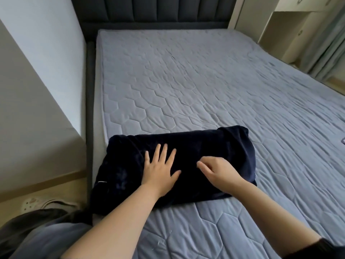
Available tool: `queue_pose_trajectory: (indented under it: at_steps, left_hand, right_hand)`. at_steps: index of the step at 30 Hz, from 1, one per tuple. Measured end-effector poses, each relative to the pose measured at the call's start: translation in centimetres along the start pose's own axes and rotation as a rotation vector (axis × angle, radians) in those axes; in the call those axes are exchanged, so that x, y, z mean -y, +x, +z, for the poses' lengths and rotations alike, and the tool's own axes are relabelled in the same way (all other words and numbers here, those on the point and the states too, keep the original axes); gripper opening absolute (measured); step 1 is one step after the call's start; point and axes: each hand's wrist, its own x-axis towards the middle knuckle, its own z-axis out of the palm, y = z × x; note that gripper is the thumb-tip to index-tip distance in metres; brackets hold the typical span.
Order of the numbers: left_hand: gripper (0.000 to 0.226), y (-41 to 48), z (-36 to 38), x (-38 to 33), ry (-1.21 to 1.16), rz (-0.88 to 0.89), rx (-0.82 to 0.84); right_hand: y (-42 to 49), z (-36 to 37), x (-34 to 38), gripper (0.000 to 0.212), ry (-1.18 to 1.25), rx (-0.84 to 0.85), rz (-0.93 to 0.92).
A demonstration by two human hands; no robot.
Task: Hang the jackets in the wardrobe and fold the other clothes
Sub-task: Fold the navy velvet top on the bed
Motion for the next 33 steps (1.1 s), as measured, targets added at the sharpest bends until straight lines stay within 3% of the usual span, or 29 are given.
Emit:
queue_pose_trajectory:
  at_steps: [2,3,6,9,11,13,15,17,19,21,22,24,27,30,33]
  left_hand:
    - [0.074,0.2,0.6,0.0,0.016,0.001,-0.032]
    - [0.073,0.3,0.8,0.2,0.016,-0.001,-0.033]
    - [0.070,-0.1,1.2,1.2,-0.022,-0.016,0.001]
    - [0.066,-0.3,1.4,1.5,-0.032,-0.002,0.013]
    - [0.066,-0.1,1.6,1.3,-0.034,-0.005,0.012]
    - [0.067,-0.1,1.7,1.3,-0.036,-0.007,0.014]
    - [0.067,-0.1,1.8,1.6,-0.041,0.000,0.015]
    - [0.066,-0.2,1.5,1.9,-0.034,0.019,0.028]
    - [0.066,-0.4,0.9,1.9,-0.062,0.057,0.051]
    - [0.063,-0.2,-0.1,2.2,-0.151,0.065,0.020]
    - [0.059,0.0,-0.8,2.5,-0.216,0.063,-0.026]
    - [0.045,0.4,-2.3,3.5,-0.397,0.035,-0.180]
    - [0.031,0.4,-3.8,5.9,-0.435,-0.157,-0.389]
    - [0.042,0.1,-4.0,8.8,-0.432,-0.528,-0.300]
    - [0.057,0.2,-4.0,10.6,-0.633,-0.789,-0.197]
  right_hand:
    - [2.6,0.7,1.1,0.035,-0.020,-0.230,-0.085]
    - [3.9,1.1,1.1,0.041,-0.107,-0.255,-0.089]
    - [5.9,1.4,-3.7,0.051,-0.335,-0.048,0.212]
    - [4.9,0.3,-9.5,0.054,-0.145,0.076,0.613]
    - [5.2,0.1,-10.6,0.055,-0.163,0.103,0.685]
    - [6.3,0.1,-9.6,0.057,-0.177,0.027,0.719]
    - [6.9,0.3,-8.3,0.056,-0.245,-0.145,0.616]
    - [6.5,1.0,-7.8,0.054,-0.270,-0.176,0.511]
    - [5.4,1.2,-7.7,0.054,-0.104,-0.050,0.756]
    - [5.3,1.1,-7.1,0.056,-0.032,-0.057,0.953]
    - [5.9,1.3,-6.2,0.057,-0.089,-0.136,0.914]
    - [7.5,2.4,-3.2,0.057,-0.211,-0.303,0.635]
    - [9.3,5.7,2.5,0.053,-0.225,-0.219,0.212]
    - [9.4,9.1,4.7,0.056,-0.254,-0.077,0.153]
    - [9.1,10.4,3.7,0.058,-0.230,-0.073,0.178]
